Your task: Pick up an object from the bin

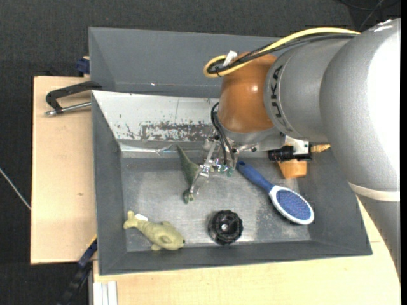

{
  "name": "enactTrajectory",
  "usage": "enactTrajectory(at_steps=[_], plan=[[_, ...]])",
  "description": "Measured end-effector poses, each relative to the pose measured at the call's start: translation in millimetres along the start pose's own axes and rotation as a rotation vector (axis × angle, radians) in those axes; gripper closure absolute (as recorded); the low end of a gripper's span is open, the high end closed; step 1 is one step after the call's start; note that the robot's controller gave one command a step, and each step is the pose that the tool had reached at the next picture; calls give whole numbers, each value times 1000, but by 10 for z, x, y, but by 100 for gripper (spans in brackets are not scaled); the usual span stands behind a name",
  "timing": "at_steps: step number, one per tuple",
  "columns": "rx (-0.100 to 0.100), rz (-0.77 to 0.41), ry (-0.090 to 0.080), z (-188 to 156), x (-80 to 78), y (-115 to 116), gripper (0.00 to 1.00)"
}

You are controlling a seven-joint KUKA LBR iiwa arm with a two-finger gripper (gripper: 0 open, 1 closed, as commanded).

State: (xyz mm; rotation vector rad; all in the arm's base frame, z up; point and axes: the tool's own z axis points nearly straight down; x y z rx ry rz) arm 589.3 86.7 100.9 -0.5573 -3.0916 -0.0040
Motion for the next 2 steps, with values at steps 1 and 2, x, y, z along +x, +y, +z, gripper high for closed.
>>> enactTrajectory(at_steps=[1, 2], plan=[[1, 170, 0, 242, -18, 31, 0], [0, 167, -3, 197, -39, 41, 0]])
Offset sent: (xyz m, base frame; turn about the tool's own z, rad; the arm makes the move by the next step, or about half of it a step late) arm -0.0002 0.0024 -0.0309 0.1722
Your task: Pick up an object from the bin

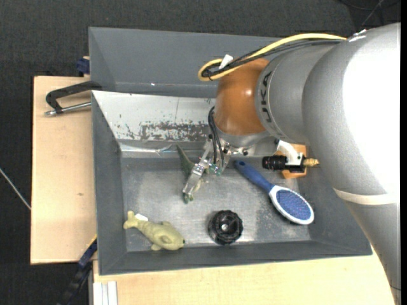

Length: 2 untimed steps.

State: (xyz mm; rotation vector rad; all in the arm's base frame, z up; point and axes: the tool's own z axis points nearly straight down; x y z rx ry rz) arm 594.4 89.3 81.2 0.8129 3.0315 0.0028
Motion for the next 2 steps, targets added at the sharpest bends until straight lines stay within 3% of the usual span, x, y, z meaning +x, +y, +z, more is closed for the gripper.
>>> enactTrajectory(at_steps=[1, 2], plan=[[-2, -1, 2, 17, 17, 13, 100], [-6, -3, -7, -883, -5, 40, 100]])
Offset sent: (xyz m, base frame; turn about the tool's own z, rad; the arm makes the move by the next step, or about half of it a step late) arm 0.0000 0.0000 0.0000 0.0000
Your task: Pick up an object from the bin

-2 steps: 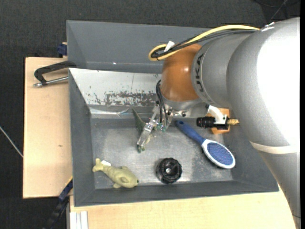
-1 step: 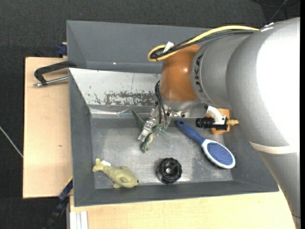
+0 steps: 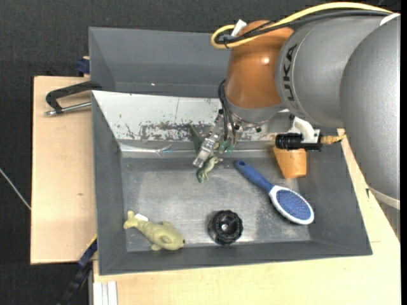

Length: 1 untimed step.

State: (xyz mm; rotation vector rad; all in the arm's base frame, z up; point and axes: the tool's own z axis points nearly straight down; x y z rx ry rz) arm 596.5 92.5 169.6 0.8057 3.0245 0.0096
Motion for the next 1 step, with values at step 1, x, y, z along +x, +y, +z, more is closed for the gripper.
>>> enactTrajectory(at_steps=[1], plan=[[3, -2, 4, -230, -13, 18, 100]])
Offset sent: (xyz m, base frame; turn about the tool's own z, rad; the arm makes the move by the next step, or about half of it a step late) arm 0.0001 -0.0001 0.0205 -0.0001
